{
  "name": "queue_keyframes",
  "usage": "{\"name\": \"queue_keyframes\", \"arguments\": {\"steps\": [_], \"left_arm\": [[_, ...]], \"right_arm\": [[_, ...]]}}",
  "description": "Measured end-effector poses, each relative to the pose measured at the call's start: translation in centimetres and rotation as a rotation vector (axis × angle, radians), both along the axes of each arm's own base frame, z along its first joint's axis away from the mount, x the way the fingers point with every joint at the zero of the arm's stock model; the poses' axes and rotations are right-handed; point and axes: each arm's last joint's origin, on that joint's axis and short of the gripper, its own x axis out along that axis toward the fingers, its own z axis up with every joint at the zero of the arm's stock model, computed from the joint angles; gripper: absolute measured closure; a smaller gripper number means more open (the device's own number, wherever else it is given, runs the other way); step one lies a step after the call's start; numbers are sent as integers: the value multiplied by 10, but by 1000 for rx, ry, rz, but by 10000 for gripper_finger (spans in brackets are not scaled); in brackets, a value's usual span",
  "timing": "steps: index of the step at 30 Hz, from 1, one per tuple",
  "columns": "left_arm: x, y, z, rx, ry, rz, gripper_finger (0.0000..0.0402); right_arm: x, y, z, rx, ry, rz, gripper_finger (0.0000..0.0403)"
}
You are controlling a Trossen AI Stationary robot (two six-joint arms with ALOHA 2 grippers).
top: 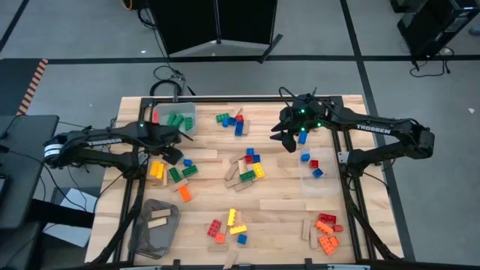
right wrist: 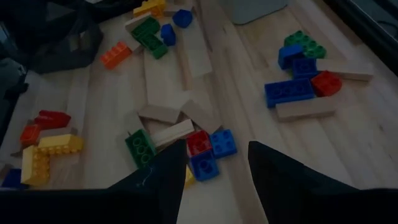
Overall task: Sort blocks by size
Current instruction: Put the brown block into the black bin
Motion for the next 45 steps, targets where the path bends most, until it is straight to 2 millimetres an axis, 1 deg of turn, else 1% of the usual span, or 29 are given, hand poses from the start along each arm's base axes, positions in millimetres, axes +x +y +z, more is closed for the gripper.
{"name": "queue_keyframes", "arguments": {"steps": [5,11,14,21,28,33,41,45], "left_arm": [[2,1,-21,-9,40,-57,178],[9,3,-37,-4,31,-81,178],[13,6,-44,-5,41,-110,179],[12,21,-57,-35,142,-88,179],[16,27,-66,-117,145,-130,181],[18,28,-71,-148,166,-129,212],[19,28,-72,-159,159,-123,300],[20,28,-70,-157,150,-79,301]], "right_arm": [[0,0,0,8,-7,8,217],[1,1,1,14,-15,18,218],[1,0,2,17,-26,13,217],[2,0,3,19,-39,9,219],[2,0,3,25,-39,4,219],[2,0,3,25,-39,4,219],[3,0,4,20,-47,5,219],[3,0,4,19,-48,6,219]]}}
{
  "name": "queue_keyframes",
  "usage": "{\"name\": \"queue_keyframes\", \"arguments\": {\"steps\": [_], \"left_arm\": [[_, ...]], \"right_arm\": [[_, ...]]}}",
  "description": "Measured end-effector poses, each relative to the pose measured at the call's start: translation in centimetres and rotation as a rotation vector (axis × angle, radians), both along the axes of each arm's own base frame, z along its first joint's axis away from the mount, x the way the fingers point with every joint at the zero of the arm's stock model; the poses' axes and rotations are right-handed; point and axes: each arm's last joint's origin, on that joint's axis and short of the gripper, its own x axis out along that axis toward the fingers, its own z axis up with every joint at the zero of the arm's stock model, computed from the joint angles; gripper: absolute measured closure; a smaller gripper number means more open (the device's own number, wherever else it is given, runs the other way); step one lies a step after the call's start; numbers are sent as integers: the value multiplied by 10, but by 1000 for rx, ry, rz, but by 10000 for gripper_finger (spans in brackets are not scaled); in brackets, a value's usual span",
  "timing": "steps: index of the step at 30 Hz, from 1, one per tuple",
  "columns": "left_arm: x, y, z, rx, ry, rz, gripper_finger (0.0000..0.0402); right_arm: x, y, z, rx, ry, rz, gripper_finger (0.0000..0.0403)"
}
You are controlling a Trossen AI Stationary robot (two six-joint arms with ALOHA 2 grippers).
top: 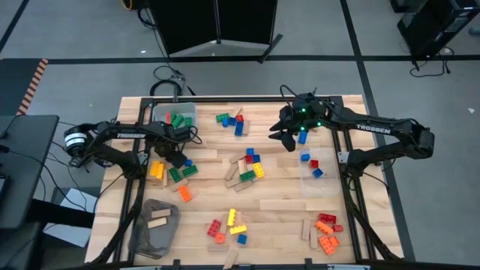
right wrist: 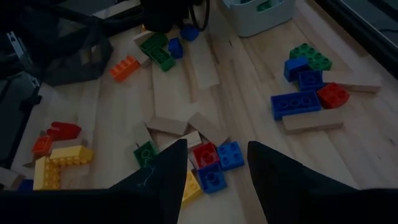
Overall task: Sort blocks by size
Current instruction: Put the brown block into the black bin
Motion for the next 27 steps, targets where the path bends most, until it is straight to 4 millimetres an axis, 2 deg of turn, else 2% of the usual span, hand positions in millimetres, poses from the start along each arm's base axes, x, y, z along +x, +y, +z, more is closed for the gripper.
{"name": "queue_keyframes", "arguments": {"steps": [7,15,23,27], "left_arm": [[11,5,20,27,-48,11,301],[12,2,61,29,-57,42,301],[2,-26,117,65,-169,180,301],[-2,-45,136,67,-276,230,301]], "right_arm": [[0,0,0,1,2,0,219],[0,0,0,-3,3,3,219],[0,0,0,1,2,0,219],[1,0,1,19,-11,-16,219]]}}
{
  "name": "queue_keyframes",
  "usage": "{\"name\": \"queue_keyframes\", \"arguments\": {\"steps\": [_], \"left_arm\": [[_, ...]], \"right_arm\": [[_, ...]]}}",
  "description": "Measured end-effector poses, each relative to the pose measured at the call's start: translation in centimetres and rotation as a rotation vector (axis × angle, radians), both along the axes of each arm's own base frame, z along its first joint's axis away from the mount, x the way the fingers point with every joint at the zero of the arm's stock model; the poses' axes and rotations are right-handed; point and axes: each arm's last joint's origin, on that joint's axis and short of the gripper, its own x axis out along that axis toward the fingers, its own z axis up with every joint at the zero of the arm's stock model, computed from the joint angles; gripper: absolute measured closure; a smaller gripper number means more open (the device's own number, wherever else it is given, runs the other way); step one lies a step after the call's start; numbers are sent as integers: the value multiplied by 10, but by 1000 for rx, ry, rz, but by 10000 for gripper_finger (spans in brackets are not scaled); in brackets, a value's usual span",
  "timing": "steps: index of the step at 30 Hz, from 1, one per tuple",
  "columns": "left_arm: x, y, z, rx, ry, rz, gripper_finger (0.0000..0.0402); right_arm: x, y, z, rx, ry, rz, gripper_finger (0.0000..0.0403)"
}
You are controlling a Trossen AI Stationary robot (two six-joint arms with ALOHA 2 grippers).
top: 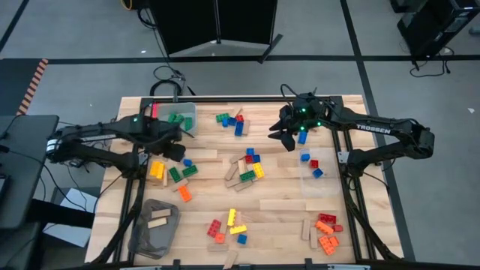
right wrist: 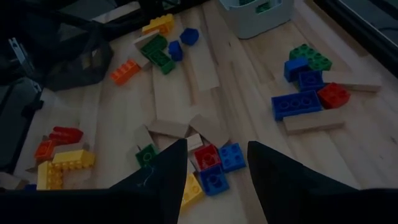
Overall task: Sort blocks by size
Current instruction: Put the brown block into the black bin
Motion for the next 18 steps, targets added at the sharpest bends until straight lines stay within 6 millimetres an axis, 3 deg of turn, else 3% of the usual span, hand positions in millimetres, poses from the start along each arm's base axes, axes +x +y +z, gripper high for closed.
{"name": "queue_keyframes", "arguments": {"steps": [8,18], "left_arm": [[-2,-56,6,-57,-64,-42,301],[-5,-151,-7,-152,-187,-29,301]], "right_arm": [[2,-1,2,114,-25,-81,219],[2,0,3,239,-29,-160,219]]}}
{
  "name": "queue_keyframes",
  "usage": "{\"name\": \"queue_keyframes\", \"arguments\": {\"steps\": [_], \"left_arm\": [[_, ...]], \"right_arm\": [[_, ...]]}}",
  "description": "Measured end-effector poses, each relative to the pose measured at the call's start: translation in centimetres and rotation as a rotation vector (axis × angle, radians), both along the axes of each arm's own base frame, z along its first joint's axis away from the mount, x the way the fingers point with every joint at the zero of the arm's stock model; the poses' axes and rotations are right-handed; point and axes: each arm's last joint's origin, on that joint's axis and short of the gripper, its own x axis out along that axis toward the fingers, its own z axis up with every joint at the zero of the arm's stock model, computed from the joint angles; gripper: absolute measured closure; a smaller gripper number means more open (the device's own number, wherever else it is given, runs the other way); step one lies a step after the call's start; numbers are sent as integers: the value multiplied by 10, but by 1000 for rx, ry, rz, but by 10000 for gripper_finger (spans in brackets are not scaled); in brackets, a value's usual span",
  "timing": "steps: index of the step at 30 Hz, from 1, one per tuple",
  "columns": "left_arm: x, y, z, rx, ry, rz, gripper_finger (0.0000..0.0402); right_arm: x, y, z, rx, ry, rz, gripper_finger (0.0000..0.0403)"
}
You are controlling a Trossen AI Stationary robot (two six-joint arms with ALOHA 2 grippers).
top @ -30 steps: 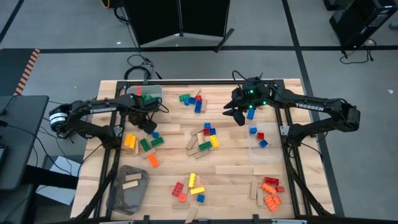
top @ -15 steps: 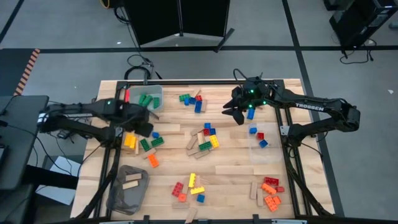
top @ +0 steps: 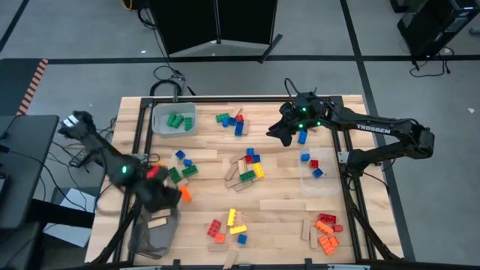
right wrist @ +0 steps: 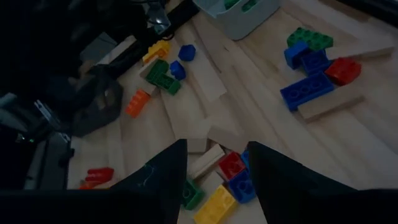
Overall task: Sort blocks by size
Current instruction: Put the brown block into the black bin
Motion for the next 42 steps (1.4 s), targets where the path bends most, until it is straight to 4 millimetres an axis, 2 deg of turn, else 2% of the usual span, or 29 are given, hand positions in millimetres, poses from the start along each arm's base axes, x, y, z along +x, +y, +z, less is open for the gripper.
{"name": "queue_keyframes", "arguments": {"steps": [6,11,22,30,42], "left_arm": [[-8,-59,-24,-76,29,54,301],[-7,-90,-32,-86,95,53,301],[-2,-112,-61,-67,272,21,300],[3,-122,-77,-50,293,4,267],[5,-125,-79,-73,279,-1,261]], "right_arm": [[2,5,1,9,-6,15,219],[5,11,1,18,-14,34,219],[9,23,1,9,-9,67,219],[9,25,1,8,-8,75,219],[9,25,1,2,-9,79,219]]}}
